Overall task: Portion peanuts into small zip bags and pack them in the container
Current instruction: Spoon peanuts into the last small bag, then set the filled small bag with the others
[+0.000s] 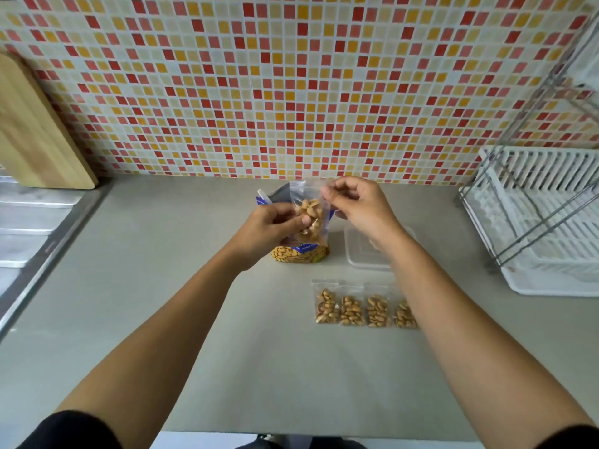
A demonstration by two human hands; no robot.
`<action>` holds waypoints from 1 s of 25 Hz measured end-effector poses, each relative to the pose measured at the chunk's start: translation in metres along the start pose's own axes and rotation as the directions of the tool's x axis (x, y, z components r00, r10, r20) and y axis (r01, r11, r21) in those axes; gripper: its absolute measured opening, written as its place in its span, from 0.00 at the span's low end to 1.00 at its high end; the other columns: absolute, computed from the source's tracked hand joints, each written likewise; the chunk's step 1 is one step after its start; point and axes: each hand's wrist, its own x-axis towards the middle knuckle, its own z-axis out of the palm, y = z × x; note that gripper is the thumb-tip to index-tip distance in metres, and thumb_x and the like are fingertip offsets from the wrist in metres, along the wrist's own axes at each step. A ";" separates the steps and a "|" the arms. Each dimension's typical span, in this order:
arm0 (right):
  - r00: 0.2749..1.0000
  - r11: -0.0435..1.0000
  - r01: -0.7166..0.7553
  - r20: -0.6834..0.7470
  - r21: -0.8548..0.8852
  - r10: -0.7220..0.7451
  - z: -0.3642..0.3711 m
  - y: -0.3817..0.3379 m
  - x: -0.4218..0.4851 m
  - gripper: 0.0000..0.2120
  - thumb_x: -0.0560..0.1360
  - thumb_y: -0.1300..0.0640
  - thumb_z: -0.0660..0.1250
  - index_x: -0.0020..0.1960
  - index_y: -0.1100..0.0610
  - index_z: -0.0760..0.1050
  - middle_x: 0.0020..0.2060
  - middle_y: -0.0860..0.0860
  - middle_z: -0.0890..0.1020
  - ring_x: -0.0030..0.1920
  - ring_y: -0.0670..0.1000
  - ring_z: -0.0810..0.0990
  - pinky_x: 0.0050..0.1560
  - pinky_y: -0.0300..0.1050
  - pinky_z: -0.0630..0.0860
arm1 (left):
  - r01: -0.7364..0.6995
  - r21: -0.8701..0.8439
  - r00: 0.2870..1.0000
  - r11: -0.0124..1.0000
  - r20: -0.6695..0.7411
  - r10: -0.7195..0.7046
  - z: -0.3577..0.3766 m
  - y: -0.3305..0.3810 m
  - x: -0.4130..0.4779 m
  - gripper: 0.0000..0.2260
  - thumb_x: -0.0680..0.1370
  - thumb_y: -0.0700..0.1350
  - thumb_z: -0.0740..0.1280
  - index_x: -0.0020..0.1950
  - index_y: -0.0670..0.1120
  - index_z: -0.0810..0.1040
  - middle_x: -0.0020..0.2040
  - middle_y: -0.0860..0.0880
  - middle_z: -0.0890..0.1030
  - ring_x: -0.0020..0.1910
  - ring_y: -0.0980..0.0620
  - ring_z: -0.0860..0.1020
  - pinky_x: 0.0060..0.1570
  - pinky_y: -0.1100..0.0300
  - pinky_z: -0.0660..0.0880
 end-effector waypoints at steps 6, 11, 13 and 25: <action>0.984 0.985 -0.159 0.074 -0.070 0.164 0.001 0.070 -0.027 0.07 0.71 0.59 0.72 0.37 0.50 0.77 0.32 0.48 0.81 0.31 0.40 0.78 0.36 0.34 0.73 | 0.127 0.014 0.992 0.992 -0.025 -0.126 0.028 -0.061 -0.027 0.04 0.76 0.41 0.68 0.45 0.41 0.81 0.39 0.47 0.79 0.38 0.56 0.78 0.46 0.63 0.79; 0.978 0.914 -0.183 0.032 -0.362 0.208 0.033 0.141 -0.035 0.04 0.70 0.53 0.73 0.42 0.53 0.82 0.38 0.52 0.85 0.39 0.50 0.82 0.46 0.45 0.77 | 0.376 0.142 0.920 0.916 -0.177 -0.350 0.038 -0.121 -0.033 0.06 0.74 0.43 0.71 0.44 0.40 0.81 0.38 0.45 0.79 0.34 0.53 0.76 0.43 0.62 0.79; 0.975 0.841 -0.189 0.001 -0.507 0.220 0.044 0.152 -0.037 0.05 0.70 0.50 0.71 0.43 0.51 0.82 0.42 0.50 0.85 0.44 0.51 0.82 0.45 0.45 0.77 | 0.435 0.200 0.888 0.878 -0.255 -0.382 0.043 -0.135 -0.031 0.07 0.73 0.43 0.72 0.44 0.39 0.80 0.37 0.44 0.80 0.31 0.52 0.77 0.43 0.58 0.79; 0.999 0.729 -0.017 0.012 -0.685 0.035 0.060 0.179 -0.036 0.11 0.70 0.52 0.70 0.51 0.54 0.79 0.46 0.51 0.83 0.48 0.55 0.78 0.45 0.45 0.74 | 0.494 0.538 0.861 0.683 -0.414 -0.297 0.051 -0.156 -0.030 0.14 0.74 0.52 0.67 0.49 0.41 0.77 0.45 0.44 0.82 0.45 0.43 0.79 0.41 0.58 0.72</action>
